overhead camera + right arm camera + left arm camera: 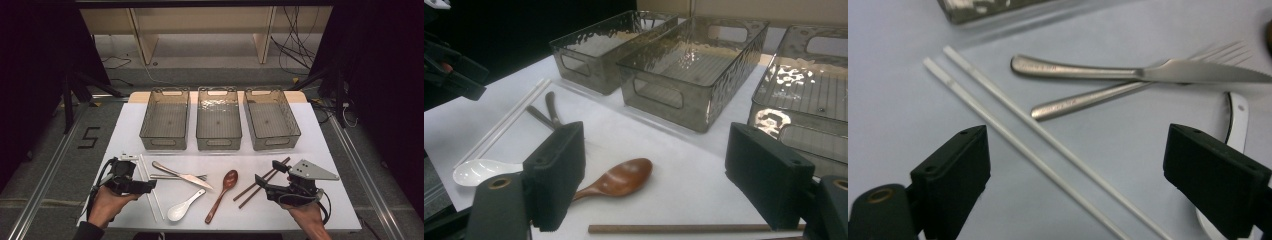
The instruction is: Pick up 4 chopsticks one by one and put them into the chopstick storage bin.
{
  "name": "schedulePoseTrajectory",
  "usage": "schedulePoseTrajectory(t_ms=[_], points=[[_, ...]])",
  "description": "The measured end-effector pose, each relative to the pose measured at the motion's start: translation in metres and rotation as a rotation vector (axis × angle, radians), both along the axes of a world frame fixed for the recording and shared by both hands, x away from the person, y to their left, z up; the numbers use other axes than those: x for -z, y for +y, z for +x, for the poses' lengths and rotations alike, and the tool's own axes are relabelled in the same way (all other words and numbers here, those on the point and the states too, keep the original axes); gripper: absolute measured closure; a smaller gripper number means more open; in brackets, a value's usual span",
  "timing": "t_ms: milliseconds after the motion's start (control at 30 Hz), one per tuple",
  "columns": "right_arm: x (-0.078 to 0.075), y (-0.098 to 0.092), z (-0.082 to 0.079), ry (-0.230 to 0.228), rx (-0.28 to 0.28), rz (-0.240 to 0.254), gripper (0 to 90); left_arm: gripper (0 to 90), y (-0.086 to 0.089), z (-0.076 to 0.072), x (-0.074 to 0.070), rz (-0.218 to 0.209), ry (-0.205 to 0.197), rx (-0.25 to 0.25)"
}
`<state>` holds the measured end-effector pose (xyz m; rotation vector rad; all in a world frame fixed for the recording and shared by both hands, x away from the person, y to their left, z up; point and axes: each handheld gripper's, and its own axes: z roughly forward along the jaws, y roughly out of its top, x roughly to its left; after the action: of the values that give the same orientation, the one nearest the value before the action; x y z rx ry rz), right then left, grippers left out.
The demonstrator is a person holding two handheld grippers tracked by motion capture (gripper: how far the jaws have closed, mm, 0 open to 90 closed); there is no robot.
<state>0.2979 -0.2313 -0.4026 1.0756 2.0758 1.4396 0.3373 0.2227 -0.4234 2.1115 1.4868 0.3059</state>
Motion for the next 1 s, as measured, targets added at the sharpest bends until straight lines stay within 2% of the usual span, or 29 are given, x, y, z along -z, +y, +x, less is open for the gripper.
schedulePoseTrajectory(t_ms=[33, 100, 167, 233, 267, 367, 400, 567, 667, 767, 900, 1000], points=[[0.0, 0.0, 0.0, 0.001, -0.001, 0.002, 25.1, 12.3, 0.001, 0.001, 0.002, 0.004, 0.024, -0.004], [0.0, 0.0, 0.0, 0.004, -0.003, 0.004, 25.1, 13.1, 0.002, 0.004, 0.006, 0.04, 0.058, -0.01], [0.0, 0.0, 0.0, 0.006, -0.003, 0.005, 25.1, 13.3, 0.003, 0.007, 0.009, 0.044, 0.096, -0.003], [0.0, 0.001, 0.001, 0.01, -0.008, 0.001, 25.1, 14.3, 0.003, 0.009, 0.011, 0.059, 0.114, 0.001], [0.0, 0.001, 0.001, 0.009, -0.01, 0.001, 25.1, 14.3, 0.003, 0.012, 0.014, 0.091, 0.132, 0.0], [0.0, 0.001, 0.001, 0.01, -0.011, 0.002, 25.2, 16.5, 0.004, 0.015, 0.017, 0.09, 0.154, 0.004], [0.0, 0.001, 0.001, 0.013, -0.011, 0.0, 25.2, 17.2, 0.005, 0.018, 0.018, 0.11, 0.169, 0.009], [0.001, 0.001, 0.001, 0.02, -0.012, 0.0, 25.2, 20.7, 0.003, 0.025, 0.023, 0.114, 0.193, 0.008], [0.0, 0.001, 0.001, 0.02, -0.015, -0.004, 25.3, 22.8, 0.0, 0.028, 0.032, 0.16, 0.232, 0.032], [0.0, 0.001, 0.001, 0.02, -0.015, -0.005, 25.3, 27.6, 0.0, 0.029, 0.034, 0.164, 0.24, 0.048], [0.001, 0.001, 0.001, 0.026, -0.015, -0.009, 25.3, 28.9, 0.002, 0.032, 0.037, 0.164, 0.261, 0.047], [0.001, 0.002, 0.001, 0.026, -0.017, -0.01, 25.4, 29.4, 0.0, 0.032, 0.037, 0.164, 0.259, 0.047]])
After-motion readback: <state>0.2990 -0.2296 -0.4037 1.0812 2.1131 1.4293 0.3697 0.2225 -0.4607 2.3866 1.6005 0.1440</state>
